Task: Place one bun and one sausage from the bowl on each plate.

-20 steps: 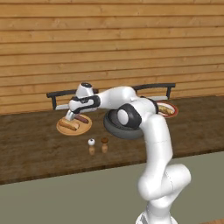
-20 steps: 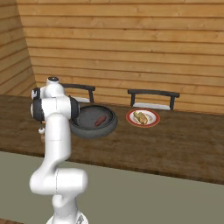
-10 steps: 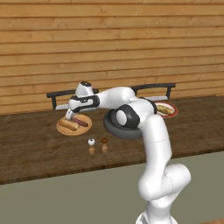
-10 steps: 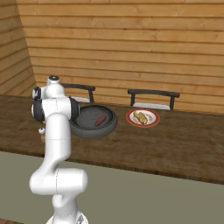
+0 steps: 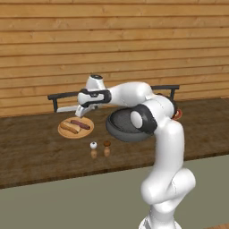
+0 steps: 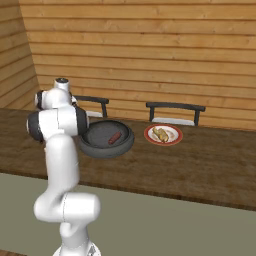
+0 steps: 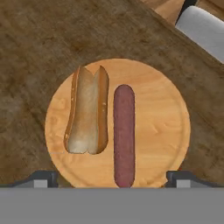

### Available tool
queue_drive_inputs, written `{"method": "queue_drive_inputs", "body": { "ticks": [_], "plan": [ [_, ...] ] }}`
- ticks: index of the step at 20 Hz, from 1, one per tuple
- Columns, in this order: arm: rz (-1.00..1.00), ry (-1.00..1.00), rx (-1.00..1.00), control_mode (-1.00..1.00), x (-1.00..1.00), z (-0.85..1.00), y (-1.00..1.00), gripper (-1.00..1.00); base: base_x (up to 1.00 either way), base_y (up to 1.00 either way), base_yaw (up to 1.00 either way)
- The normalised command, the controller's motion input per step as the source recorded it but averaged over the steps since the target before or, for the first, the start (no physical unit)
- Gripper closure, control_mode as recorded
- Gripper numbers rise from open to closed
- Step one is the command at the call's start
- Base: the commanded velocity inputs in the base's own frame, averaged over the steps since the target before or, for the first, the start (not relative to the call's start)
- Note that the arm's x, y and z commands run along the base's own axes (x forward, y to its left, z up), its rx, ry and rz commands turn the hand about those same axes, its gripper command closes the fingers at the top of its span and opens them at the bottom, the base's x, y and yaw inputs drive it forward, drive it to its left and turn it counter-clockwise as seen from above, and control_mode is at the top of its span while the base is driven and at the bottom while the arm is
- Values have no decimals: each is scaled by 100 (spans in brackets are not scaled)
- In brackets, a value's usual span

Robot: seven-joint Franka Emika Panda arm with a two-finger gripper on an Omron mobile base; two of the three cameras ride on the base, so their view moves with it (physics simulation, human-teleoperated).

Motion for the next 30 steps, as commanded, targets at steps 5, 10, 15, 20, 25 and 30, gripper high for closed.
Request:
{"method": "queue_drive_inputs", "body": {
  "ticks": [5, 10, 15, 20, 25, 30],
  "plan": [
    [-11, 0, 0, -100, -65, 0, -80, -100, 0, 0, 0],
    [-11, -1, -1, -100, -35, 3, -57, -100, 0, 0, 0],
    [-22, 0, -10, -100, 5, 32, -37, -100, 0, 0, 0],
    [-31, 1, -10, -100, 16, 17, -40, -100, 0, 0, 0],
    [-30, 9, -1, -100, 4, 25, -70, -100, 0, 0, 0],
    [-6, 17, 1, -100, 18, 4, -81, -100, 0, 0, 0]
  ]
}}
